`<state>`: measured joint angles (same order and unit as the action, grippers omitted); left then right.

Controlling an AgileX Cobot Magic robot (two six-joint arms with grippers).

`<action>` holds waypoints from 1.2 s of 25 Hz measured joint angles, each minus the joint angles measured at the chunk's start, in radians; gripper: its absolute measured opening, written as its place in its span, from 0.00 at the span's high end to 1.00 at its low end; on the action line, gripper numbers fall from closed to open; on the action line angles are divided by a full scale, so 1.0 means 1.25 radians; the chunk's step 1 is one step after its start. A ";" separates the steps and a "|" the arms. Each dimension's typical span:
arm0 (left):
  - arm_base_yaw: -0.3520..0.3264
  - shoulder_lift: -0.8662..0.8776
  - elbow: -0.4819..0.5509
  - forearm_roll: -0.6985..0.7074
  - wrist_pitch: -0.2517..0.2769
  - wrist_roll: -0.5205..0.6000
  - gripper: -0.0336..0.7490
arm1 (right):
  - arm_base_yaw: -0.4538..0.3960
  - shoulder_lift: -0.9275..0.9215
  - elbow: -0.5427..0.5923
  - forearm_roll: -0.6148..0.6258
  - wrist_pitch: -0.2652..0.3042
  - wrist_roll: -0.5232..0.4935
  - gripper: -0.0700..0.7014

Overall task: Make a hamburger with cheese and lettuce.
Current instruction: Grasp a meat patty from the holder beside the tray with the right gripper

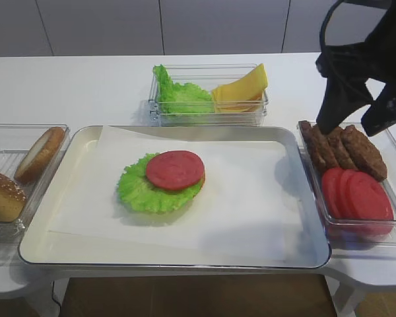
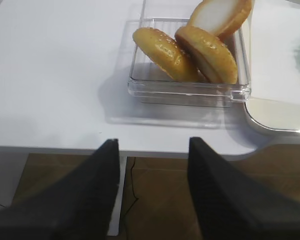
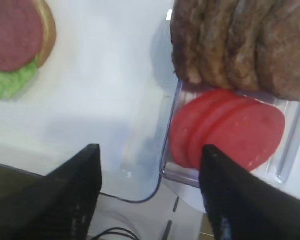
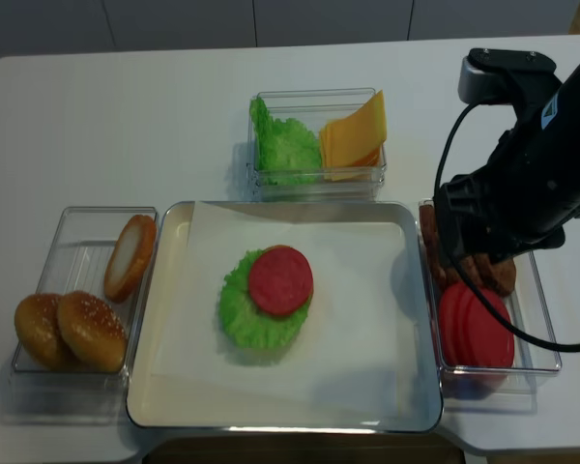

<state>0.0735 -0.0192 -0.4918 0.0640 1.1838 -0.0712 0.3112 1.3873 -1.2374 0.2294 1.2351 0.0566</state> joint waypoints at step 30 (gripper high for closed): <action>0.000 0.000 0.000 0.000 0.000 0.000 0.53 | 0.006 0.322 -0.234 -0.049 -0.007 0.083 0.29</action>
<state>0.0735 -0.0192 -0.4918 0.0640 1.1838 -0.0712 0.3188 1.7902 -1.5303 0.1687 1.2269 0.1604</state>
